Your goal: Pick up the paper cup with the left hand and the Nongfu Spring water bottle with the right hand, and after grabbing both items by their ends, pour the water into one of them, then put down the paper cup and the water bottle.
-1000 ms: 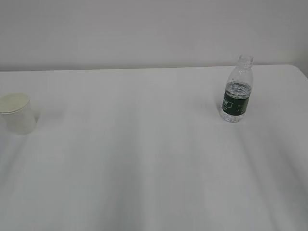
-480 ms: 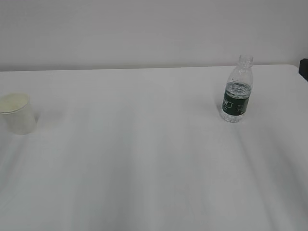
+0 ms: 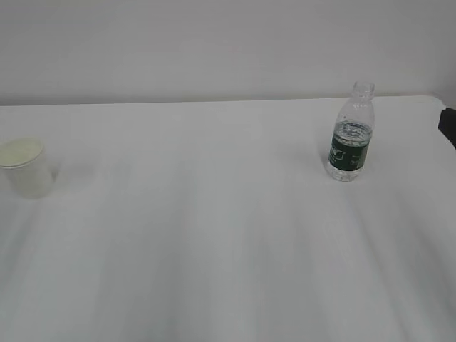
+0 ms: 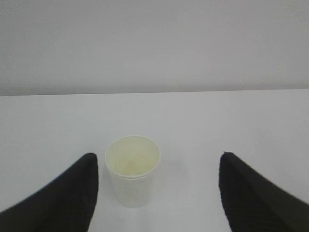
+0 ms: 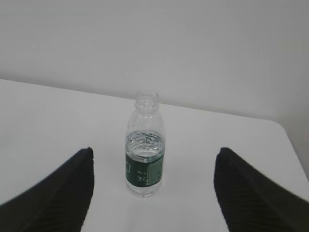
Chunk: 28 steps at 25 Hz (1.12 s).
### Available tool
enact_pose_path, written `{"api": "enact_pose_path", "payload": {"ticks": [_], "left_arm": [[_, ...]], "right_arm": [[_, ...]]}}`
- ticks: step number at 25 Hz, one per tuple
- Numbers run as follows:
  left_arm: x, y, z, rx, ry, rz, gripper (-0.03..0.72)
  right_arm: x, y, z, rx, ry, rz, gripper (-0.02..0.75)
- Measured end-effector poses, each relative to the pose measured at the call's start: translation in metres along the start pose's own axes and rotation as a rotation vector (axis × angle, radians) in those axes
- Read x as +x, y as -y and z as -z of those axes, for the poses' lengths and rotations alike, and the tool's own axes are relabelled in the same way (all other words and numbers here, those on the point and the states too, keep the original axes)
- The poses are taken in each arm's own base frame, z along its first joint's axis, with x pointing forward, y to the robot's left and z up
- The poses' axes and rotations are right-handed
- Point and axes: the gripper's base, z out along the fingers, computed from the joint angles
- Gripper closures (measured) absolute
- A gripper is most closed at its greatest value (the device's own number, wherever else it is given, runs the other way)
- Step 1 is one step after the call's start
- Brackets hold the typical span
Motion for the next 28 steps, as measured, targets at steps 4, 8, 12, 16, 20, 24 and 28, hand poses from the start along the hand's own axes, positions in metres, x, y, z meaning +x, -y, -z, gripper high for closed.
{"api": "enact_pose_path", "payload": {"ticks": [4, 8, 12, 16, 20, 24, 28], "left_arm": [[0.005, 0.000, -0.001, 0.001, 0.000, 0.002, 0.131], [0.018, 0.007, -0.005, 0.037, -0.031, 0.003, 0.131], [0.048, 0.020, -0.005, 0.108, -0.085, 0.001, 0.132], [0.078, 0.020, 0.006, 0.116, -0.108, 0.020, 0.132], [0.087, 0.016, 0.014, 0.102, -0.059, 0.033, 0.132], [0.087, 0.015, 0.015, 0.099, -0.047, 0.036, 0.132], [0.089, 0.015, 0.015, 0.098, -0.055, 0.039, 0.132]], "right_arm": [[0.012, -0.003, 0.003, -0.010, 0.026, -0.021, 0.148], [0.023, -0.008, 0.005, -0.046, 0.054, -0.017, 0.148], [0.034, -0.012, -0.002, -0.077, 0.027, -0.032, 0.148], [0.044, -0.014, -0.010, -0.093, -0.003, -0.045, 0.148], [0.052, -0.016, -0.017, -0.104, -0.048, -0.052, 0.148], [0.062, -0.018, -0.023, -0.119, -0.099, -0.066, 0.148], [0.069, -0.020, -0.028, -0.144, -0.131, -0.062, 0.148]]}}
